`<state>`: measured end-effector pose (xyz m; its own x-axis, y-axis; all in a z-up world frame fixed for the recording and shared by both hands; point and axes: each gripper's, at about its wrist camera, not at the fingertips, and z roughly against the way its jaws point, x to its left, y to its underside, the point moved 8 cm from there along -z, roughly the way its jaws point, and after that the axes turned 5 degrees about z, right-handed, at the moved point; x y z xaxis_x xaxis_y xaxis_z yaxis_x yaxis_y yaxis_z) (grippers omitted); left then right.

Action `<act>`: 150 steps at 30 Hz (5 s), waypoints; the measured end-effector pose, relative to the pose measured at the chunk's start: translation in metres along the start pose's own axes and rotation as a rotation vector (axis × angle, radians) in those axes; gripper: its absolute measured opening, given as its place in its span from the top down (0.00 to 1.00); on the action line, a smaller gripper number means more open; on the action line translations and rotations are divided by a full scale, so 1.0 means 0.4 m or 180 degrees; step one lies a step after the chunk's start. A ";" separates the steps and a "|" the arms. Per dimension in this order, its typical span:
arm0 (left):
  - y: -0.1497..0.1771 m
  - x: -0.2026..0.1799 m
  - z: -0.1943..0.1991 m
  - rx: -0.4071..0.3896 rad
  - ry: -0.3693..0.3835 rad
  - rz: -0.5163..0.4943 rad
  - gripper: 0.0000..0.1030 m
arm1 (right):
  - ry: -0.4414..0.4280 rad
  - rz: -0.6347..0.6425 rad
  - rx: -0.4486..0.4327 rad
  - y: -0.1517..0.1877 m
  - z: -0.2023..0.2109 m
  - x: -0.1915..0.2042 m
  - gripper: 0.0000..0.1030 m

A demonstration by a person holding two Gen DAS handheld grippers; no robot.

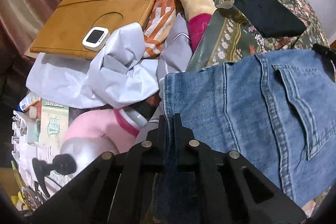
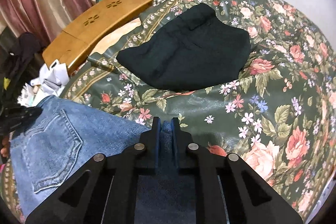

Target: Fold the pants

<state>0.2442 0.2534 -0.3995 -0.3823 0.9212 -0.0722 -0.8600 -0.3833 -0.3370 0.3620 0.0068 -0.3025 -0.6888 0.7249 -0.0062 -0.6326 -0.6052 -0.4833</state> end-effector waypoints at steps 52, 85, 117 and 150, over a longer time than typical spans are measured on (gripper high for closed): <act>0.062 -0.158 0.299 -0.0536 0.0067 -0.0417 0.34 | 0.0332 -0.1880 0.0119 0.604 0.301 -0.316 0.34; 0.048 -0.962 0.143 -0.0092 0.0207 -0.2069 0.21 | 0.0779 -0.3867 -0.0629 1.115 0.515 -0.666 0.43; -0.002 -0.919 0.478 -0.1091 0.0924 -0.1532 0.18 | 0.0902 -0.2372 -0.1934 0.586 0.929 -0.564 0.94; 0.013 -0.674 0.455 -0.1007 0.0938 -0.1097 0.14 | -0.0623 -0.0980 -0.0522 0.342 0.358 0.020 0.78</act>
<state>0.2813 -0.0093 -0.2108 0.0532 0.9869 -0.1524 -0.7578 -0.0595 -0.6498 0.2195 -0.1173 -0.2431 -0.5401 0.7783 0.3201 -0.7660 -0.2972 -0.5699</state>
